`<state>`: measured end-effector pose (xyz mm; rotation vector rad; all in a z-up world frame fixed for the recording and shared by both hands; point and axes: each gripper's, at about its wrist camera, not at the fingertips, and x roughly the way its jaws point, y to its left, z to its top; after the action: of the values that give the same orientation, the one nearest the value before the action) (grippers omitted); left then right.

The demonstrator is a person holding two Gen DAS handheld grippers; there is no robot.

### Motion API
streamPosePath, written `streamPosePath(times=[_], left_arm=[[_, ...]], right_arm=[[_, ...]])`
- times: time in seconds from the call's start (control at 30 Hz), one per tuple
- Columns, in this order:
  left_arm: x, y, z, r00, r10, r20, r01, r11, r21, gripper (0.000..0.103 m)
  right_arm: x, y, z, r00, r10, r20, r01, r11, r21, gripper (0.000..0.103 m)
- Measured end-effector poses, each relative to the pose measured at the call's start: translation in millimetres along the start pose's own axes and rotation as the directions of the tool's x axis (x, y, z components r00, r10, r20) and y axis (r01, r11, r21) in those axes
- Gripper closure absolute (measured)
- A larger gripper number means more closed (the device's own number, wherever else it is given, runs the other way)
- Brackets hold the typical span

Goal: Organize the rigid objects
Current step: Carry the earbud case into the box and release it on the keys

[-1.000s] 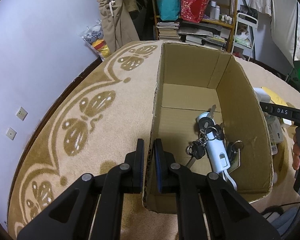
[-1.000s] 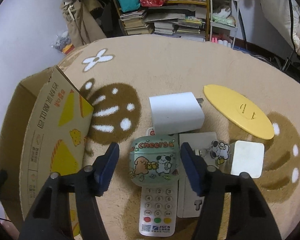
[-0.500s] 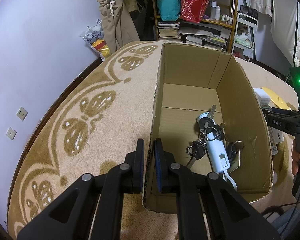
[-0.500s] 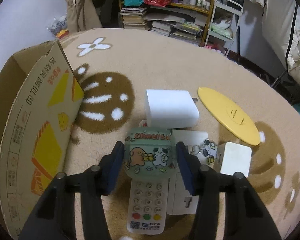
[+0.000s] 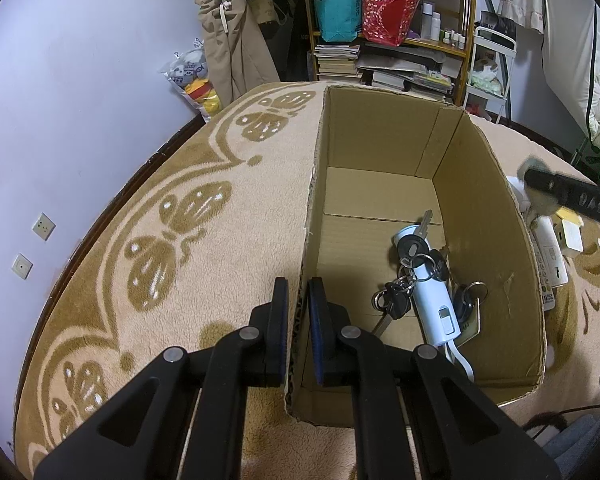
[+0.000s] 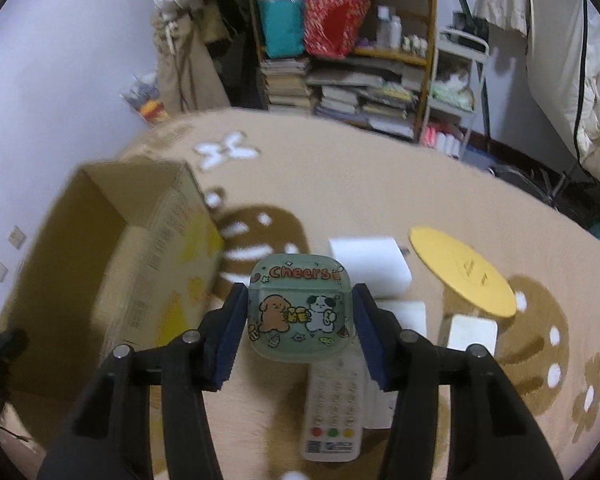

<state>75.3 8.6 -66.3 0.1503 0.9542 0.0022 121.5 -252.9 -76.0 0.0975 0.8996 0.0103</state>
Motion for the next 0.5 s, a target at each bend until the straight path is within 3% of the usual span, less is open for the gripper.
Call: streamPosePath(times=[0.2, 0.5], left_arm=[[0, 0, 0, 1.0, 0.0, 0.0, 0.0, 1.0, 0.0, 0.093], [0, 0, 0, 1.0, 0.0, 0.0, 0.0, 1.0, 0.0, 0.093]], right_arm=[[-30, 23, 15, 0.993, 0.077, 0.09, -0.075, 0.997, -0.026, 0.047], [-71, 57, 26, 0.96, 0.214, 0.181, -0.201, 0.976, -0.086, 0.047]])
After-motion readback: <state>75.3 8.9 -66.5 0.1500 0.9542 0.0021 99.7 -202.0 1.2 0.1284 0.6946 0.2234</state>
